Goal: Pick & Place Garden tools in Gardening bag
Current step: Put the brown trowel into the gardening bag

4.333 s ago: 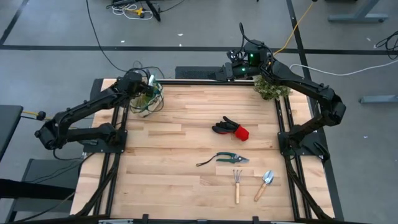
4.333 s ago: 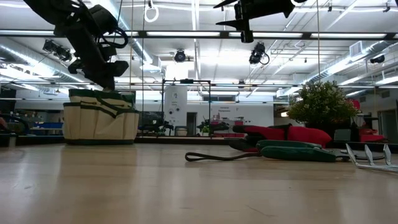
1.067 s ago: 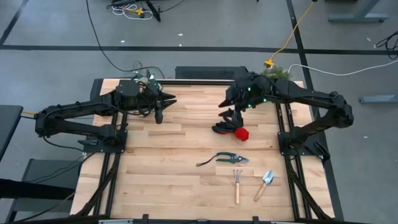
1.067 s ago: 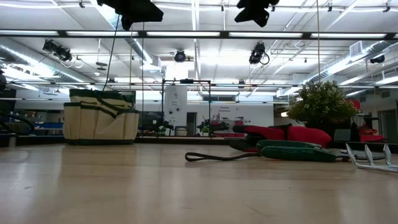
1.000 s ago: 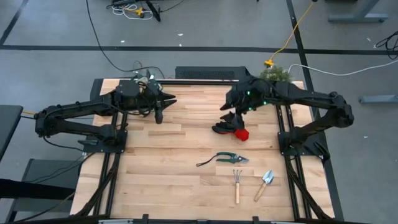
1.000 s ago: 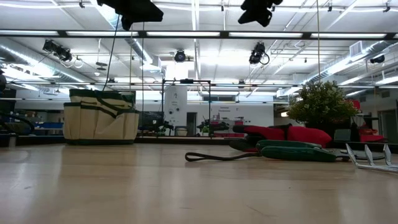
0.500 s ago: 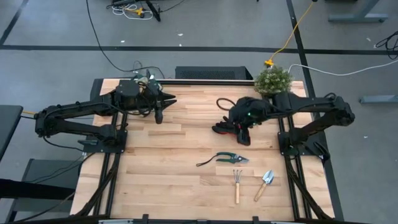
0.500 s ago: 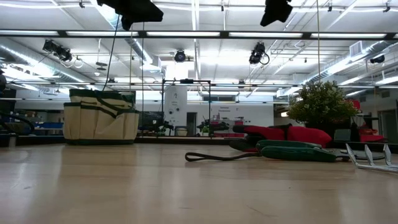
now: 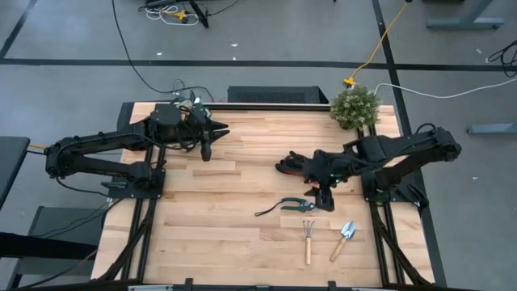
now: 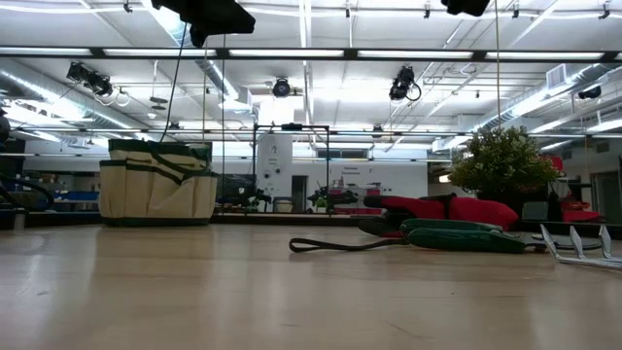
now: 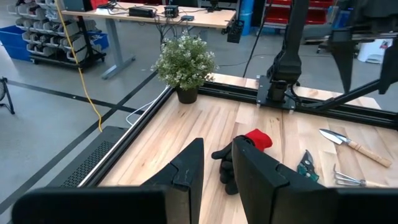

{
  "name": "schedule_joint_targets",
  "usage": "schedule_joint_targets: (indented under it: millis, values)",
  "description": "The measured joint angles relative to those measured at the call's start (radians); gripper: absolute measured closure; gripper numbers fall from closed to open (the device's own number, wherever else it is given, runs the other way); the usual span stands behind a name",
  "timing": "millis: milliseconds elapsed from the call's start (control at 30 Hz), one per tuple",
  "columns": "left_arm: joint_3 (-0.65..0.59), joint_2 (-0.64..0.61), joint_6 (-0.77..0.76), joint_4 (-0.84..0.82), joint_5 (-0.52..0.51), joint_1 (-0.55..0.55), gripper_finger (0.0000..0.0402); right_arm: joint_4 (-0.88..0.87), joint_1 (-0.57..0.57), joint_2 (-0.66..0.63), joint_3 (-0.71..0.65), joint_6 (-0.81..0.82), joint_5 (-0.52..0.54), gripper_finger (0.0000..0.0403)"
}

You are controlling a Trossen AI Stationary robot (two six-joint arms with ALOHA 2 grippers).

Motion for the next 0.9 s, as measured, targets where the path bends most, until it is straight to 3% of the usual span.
schedule_joint_targets:
  millis: [167,500,900]
  values:
    - [0.000,0.000,-0.001,0.000,0.000,0.000,0.0312,0.000,0.055,0.000,0.000,0.045,0.059,0.0206]
    - [0.000,0.000,0.000,0.000,0.001,0.000,0.0312,-0.023,0.143,0.040,-0.001,0.035,0.070,0.0206]
    - [0.000,0.000,0.000,0.000,0.001,0.000,0.0312,-0.138,0.247,0.115,-0.001,0.035,-0.033,0.0206]
